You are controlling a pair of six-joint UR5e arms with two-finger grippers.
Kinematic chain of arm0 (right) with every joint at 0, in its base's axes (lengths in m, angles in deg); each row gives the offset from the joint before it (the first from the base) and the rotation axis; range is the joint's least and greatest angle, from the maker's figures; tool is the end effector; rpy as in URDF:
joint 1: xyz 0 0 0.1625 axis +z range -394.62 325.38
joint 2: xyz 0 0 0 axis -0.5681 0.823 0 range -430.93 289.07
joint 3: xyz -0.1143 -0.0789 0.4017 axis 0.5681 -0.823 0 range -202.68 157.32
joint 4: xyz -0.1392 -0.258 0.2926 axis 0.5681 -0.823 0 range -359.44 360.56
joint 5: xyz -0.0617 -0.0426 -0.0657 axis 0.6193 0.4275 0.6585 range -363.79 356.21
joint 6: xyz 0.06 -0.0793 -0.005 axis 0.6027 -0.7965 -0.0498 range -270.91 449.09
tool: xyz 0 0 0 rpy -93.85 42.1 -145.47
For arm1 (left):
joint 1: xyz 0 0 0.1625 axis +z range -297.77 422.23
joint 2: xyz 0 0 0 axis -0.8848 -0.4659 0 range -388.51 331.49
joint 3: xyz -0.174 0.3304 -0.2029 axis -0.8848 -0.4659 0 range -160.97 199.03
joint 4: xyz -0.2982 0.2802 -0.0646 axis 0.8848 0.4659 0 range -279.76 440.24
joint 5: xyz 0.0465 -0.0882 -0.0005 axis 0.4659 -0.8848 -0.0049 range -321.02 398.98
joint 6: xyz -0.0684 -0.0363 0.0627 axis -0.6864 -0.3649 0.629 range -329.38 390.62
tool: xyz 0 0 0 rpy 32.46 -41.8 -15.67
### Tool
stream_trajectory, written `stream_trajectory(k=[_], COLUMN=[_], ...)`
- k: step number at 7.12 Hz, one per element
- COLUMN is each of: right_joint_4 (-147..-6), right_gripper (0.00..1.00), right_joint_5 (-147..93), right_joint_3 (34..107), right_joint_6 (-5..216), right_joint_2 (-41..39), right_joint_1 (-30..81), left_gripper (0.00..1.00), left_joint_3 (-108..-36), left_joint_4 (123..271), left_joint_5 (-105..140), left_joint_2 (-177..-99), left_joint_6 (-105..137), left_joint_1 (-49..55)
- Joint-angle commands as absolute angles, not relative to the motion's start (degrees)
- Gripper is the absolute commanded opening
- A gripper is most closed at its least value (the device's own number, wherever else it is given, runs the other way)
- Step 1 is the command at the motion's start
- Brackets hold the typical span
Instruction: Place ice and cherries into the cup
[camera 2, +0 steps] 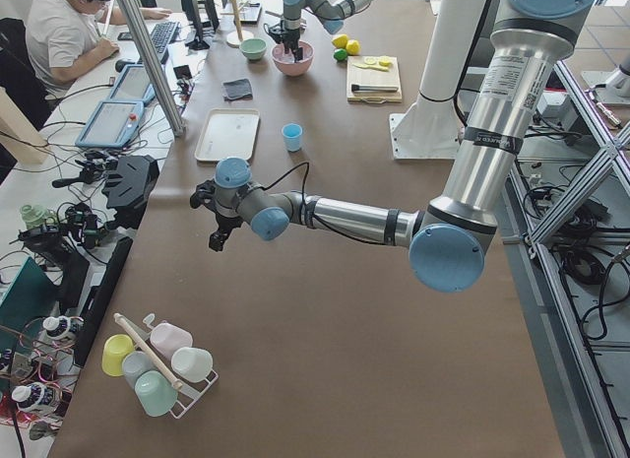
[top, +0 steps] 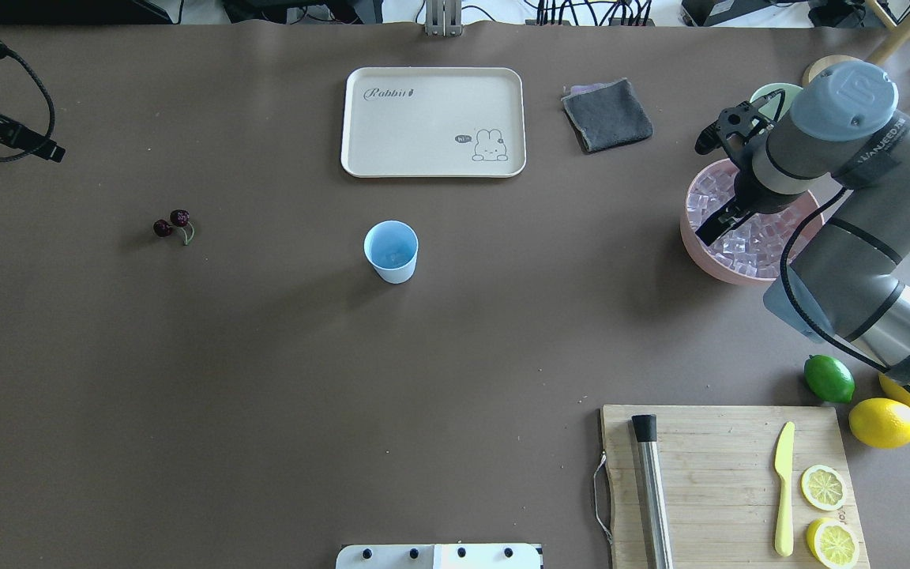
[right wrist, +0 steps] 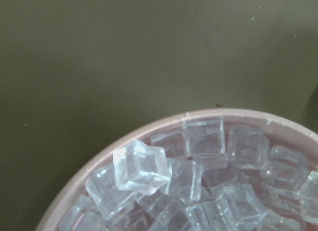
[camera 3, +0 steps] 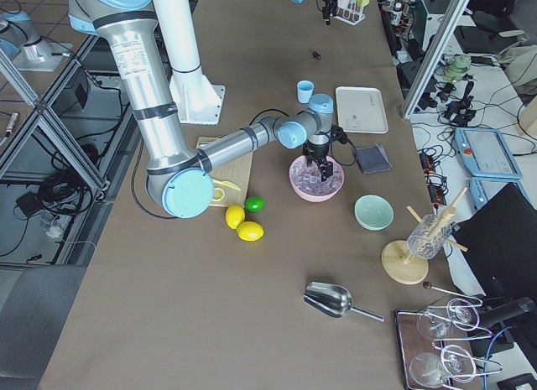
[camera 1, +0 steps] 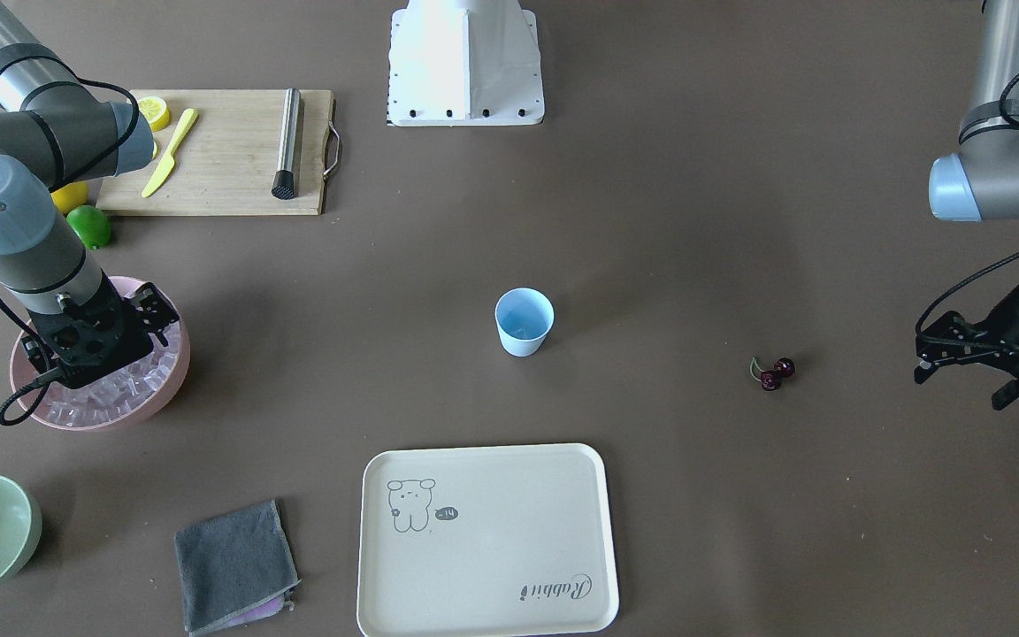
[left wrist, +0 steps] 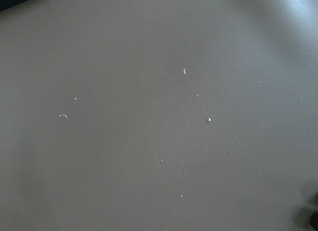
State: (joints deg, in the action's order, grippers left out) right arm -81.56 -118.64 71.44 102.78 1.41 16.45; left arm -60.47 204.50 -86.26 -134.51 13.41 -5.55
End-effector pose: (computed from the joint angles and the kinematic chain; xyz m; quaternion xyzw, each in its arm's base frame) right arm -0.3213 -0.5432 0.4511 0.1319 -0.2972 -0.2600 0.9092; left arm 0.1704 -0.6175 0.5322 0.2091 0.3773 0.1420 0.8909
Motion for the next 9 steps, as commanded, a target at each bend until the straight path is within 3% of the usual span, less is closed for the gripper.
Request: stream_trajectory(k=[1,9], right_joint_4=[-81.53,-81.18], right_gripper=[0.99,0.99], right_joint_5=[-118.93,-118.75], right_joint_3=[71.54,71.54], right_joint_6=[102.45,98.75], right_joint_2=[1.76,3.51], right_joint_1=[16.54,16.71], left_gripper=[0.98,0.98], left_joint_3=[-59.81,-59.72], left_joint_4=[205.4,205.48], left_joint_5=[-86.18,-84.95], left_joint_2=[-134.51,-134.86], left_joint_6=[13.31,13.22], left_joint_1=[-5.36,-4.83])
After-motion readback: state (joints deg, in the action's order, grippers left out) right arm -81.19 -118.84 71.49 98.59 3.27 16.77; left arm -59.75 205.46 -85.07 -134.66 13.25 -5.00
